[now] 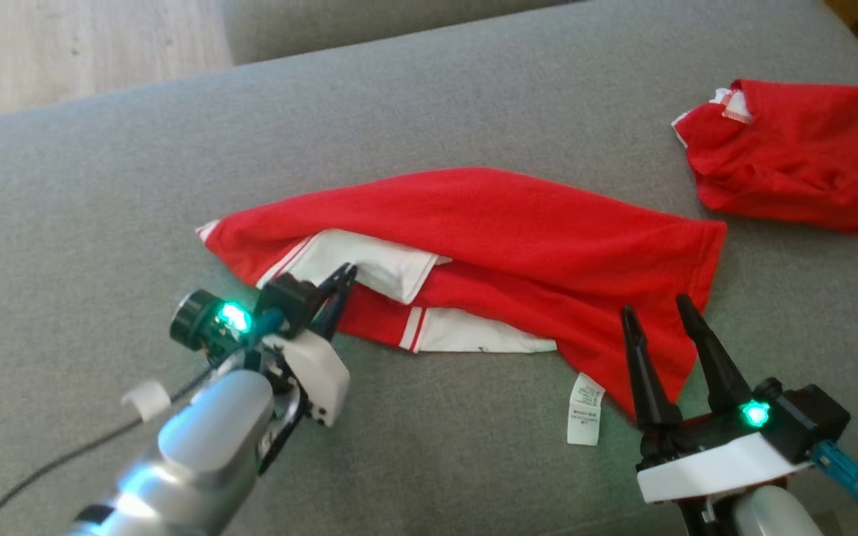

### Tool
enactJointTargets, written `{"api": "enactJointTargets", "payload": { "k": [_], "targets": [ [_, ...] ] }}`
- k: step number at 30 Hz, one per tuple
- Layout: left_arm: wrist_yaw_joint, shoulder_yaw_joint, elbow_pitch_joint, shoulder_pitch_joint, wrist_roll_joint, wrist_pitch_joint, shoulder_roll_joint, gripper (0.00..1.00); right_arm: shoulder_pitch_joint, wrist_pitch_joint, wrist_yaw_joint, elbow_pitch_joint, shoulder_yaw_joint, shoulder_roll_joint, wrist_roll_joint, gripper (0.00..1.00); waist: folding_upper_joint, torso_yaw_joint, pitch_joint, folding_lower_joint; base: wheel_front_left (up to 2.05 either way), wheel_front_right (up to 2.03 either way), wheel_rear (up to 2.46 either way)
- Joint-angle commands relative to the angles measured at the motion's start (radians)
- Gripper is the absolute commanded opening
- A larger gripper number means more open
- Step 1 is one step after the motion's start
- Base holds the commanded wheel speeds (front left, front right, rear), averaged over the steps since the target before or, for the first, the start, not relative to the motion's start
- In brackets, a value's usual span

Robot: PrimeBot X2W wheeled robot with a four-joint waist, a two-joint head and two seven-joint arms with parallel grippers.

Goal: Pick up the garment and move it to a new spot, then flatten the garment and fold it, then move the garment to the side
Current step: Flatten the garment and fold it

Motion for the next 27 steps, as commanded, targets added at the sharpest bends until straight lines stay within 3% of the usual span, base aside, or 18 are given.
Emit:
{"api": "enactJointTargets", "payload": {
  "k": [1,6,8,9,17,27],
  "targets": [
    [0.016,0.022,-0.038,-0.002,0.012,-0.029,0.025,0.00,-0.004,-0.011,-0.001,-0.031,0.020,-0.013,-0.003,1.00,0.0000,0.010,-0.013,0.0000,0.00,0.00,0.00],
    [0.021,-0.002,-0.087,0.055,0.025,-0.058,0.042,0.00,0.006,-0.011,-0.001,-0.032,0.022,-0.014,-0.003,1.00,0.0000,0.027,-0.027,0.0000,0.00,0.00,0.00],
    [0.020,-0.021,-0.108,0.078,0.033,-0.054,0.048,0.53,0.008,-0.011,-0.001,-0.031,0.028,-0.014,-0.002,1.00,0.0000,0.032,-0.030,0.0000,0.00,0.00,0.00],
    [0.025,-0.031,-0.116,0.084,0.041,-0.050,0.051,1.00,0.008,-0.011,-0.001,-0.030,0.030,-0.014,-0.001,1.00,0.0000,0.033,-0.032,0.0000,0.00,0.00,0.00],
    [0.092,-0.117,-0.165,0.083,0.167,-0.072,0.078,1.00,0.006,-0.011,-0.001,-0.029,0.036,-0.023,0.005,1.00,0.0000,0.026,-0.036,0.0000,0.00,0.00,0.00],
    [0.121,-0.165,-0.164,0.061,0.235,-0.096,0.073,1.00,0.004,-0.011,-0.001,-0.027,0.044,-0.019,0.008,1.00,0.0000,0.005,-0.030,0.0000,0.00,0.00,0.00]
  ]
}}
